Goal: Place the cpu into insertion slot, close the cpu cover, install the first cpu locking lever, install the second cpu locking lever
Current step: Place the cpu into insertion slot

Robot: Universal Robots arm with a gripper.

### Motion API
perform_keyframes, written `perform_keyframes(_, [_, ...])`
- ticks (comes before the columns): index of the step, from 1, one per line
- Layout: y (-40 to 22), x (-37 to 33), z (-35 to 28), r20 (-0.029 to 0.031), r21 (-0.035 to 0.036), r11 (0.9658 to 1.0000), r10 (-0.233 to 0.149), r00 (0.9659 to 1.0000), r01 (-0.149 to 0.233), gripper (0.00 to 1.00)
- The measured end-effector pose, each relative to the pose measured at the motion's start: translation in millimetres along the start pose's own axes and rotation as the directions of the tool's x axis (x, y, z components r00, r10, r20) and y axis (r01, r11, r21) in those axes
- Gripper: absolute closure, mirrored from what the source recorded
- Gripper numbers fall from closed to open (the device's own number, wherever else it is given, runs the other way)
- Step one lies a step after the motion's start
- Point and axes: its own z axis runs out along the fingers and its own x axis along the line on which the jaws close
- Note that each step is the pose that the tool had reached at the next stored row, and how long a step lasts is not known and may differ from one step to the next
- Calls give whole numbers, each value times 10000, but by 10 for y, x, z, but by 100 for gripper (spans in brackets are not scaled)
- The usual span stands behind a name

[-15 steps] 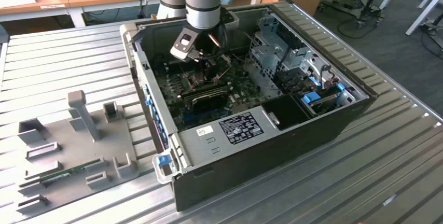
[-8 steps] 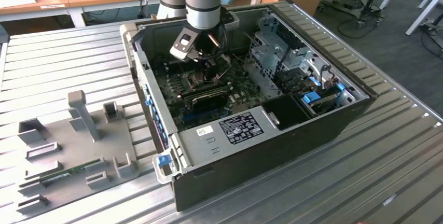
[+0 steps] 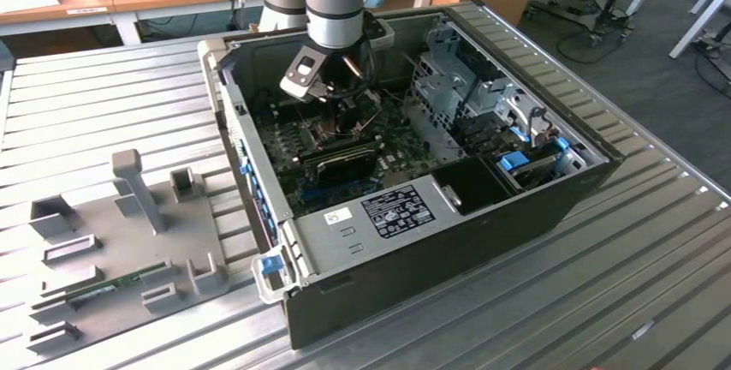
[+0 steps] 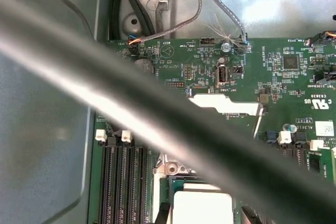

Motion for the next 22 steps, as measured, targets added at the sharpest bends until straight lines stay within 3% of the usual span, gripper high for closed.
perform_keyframes(9, [-1, 40, 14, 0, 0, 10000, 0, 10000, 0, 38])
perform_keyframes(22, [-2, 42, 33, 10, 0, 10000, 0, 10000, 0, 38])
